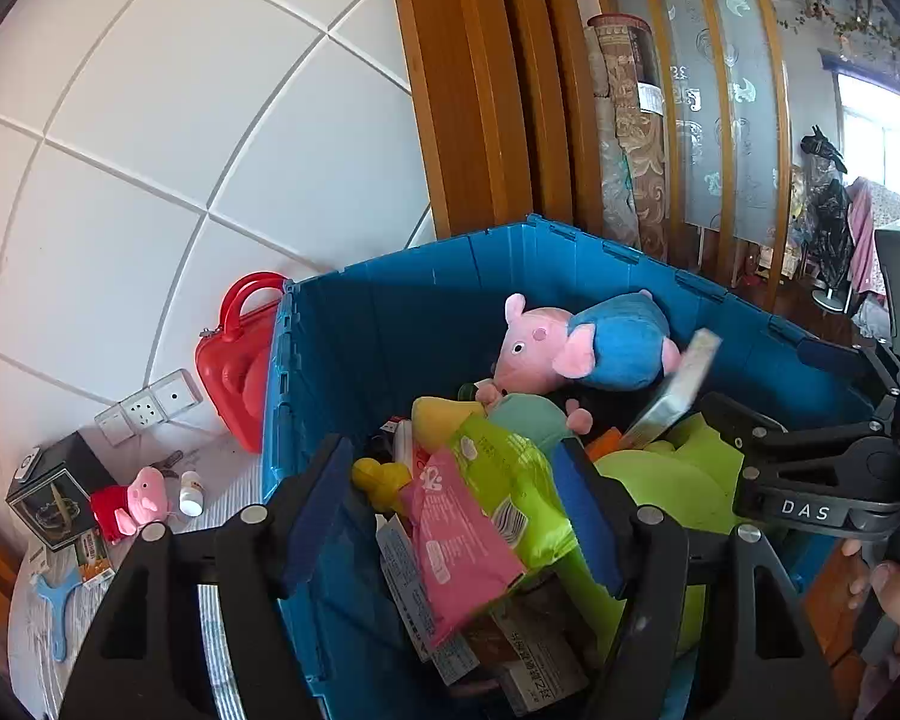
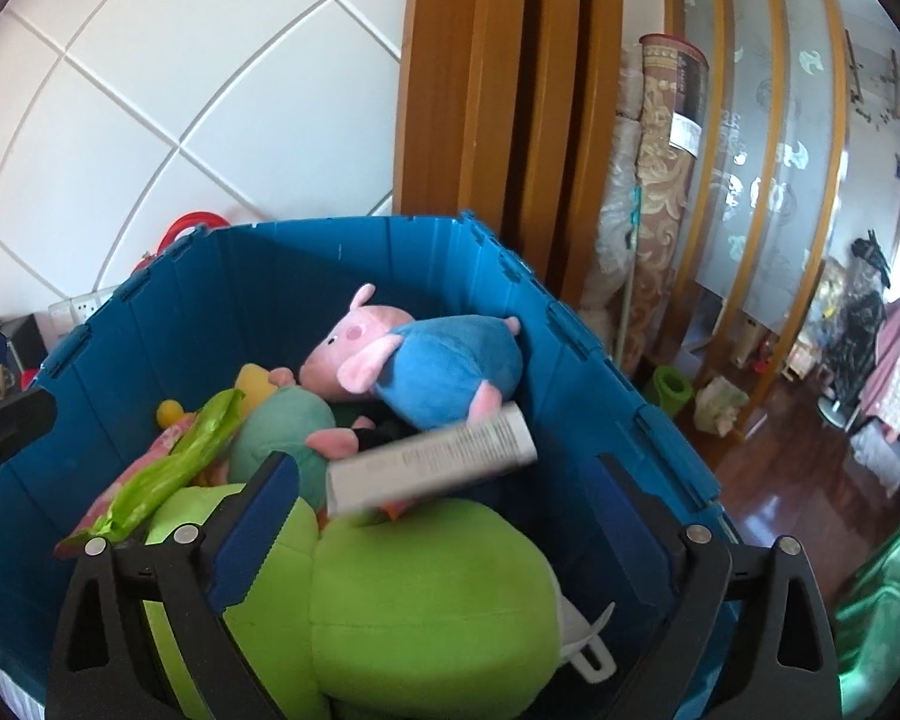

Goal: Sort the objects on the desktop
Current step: 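Open both tools to drop the wipes pack and Tylenol box into the blue bin, then bring both tools back over the bed toward the remaining items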

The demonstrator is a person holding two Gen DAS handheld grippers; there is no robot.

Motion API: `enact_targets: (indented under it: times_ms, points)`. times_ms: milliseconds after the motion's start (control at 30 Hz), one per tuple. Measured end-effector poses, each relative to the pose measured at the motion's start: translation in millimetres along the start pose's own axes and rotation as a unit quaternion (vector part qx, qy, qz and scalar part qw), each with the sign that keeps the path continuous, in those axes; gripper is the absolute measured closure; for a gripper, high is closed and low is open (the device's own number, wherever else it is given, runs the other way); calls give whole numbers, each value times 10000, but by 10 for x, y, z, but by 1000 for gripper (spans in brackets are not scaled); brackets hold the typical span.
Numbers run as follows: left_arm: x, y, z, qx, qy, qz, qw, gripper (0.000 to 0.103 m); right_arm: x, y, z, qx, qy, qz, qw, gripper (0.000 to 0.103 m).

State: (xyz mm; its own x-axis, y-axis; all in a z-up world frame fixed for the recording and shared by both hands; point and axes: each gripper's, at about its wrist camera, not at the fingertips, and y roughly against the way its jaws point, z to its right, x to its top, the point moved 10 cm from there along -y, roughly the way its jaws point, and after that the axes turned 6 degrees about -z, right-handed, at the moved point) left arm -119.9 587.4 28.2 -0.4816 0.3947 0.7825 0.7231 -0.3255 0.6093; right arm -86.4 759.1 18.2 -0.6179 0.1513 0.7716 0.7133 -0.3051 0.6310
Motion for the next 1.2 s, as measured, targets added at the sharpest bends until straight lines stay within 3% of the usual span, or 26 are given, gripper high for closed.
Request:
enact_targets:
  times_ms: [167, 300, 400, 500, 700, 867, 1033, 1200]
  points:
    - [-113, 186, -186, -55, 255, 114, 9996, 34, -54, 164, -57, 90, -23, 83, 9999, 0]
    - [-254, 357, -489, 148, 512, 253, 9983, 33, -51, 382, -184, 203, -9, 253, 9995, 0]
    - [-398, 440, -805, 362, 732, 264, 9963, 24, -28, 527, -396, 347, 98, 349, 9987, 0]
    - [-571, 499, -1143, 413, 961, 204, 9943, 24, 17, 654, -704, 571, 235, 448, 9971, 0]
    - [-1029, 582, -1969, 613, 1446, -78, 9876, 24, 163, 998, -1529, 1184, 438, 798, 9888, 0]
    - [-1601, 555, -2798, 898, 1807, -534, 9780, 24, 185, 1140, -2420, 1600, 748, 778, 9812, 0]
    - [-2226, 424, -3688, 1261, 2227, -1080, 9606, 24, 109, 1017, -3401, 1930, 1150, 471, 9733, 0]
    - [-2767, 217, -4509, 1520, 2619, -1579, 9399, 24, -8, 505, -4225, 2070, 1320, -183, 9692, 0]
